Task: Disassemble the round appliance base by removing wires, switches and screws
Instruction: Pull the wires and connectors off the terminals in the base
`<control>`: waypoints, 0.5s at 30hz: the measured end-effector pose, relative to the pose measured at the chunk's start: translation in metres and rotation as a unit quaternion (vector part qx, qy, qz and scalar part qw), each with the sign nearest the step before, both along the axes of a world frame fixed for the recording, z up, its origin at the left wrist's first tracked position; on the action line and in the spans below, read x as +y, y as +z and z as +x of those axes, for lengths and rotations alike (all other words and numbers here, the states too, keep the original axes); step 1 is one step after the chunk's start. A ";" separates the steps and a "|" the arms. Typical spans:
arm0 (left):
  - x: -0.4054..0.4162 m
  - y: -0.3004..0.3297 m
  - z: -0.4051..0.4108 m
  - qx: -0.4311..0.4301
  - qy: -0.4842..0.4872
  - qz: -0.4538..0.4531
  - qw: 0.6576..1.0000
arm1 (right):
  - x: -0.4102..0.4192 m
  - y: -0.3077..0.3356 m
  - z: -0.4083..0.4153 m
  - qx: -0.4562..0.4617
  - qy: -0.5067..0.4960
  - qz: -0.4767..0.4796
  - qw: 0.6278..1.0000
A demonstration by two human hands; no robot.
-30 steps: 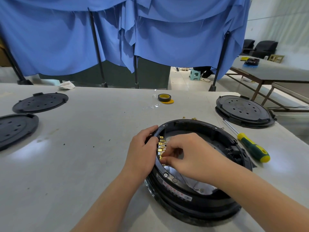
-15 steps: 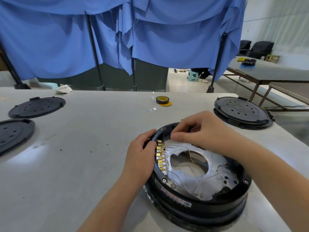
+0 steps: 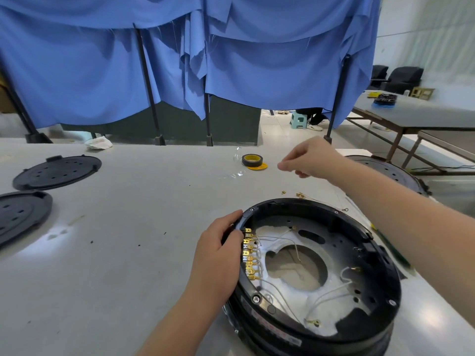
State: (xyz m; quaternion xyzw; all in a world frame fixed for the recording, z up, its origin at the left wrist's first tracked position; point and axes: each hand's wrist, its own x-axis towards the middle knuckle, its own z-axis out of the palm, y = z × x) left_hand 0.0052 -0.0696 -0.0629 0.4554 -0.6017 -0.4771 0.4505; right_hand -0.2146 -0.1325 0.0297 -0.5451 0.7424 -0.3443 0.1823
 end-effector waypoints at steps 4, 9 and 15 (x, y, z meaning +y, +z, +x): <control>0.000 -0.001 0.001 0.006 -0.001 0.002 1.000 | -0.026 -0.034 -0.020 0.049 -0.021 0.068 0.996; 0.000 -0.001 0.000 0.008 0.001 0.005 1.000 | -0.037 -0.057 -0.025 0.119 -0.038 0.114 0.986; 0.001 0.000 -0.001 0.002 0.003 0.003 1.000 | -0.036 -0.060 -0.022 0.175 -0.023 0.126 0.976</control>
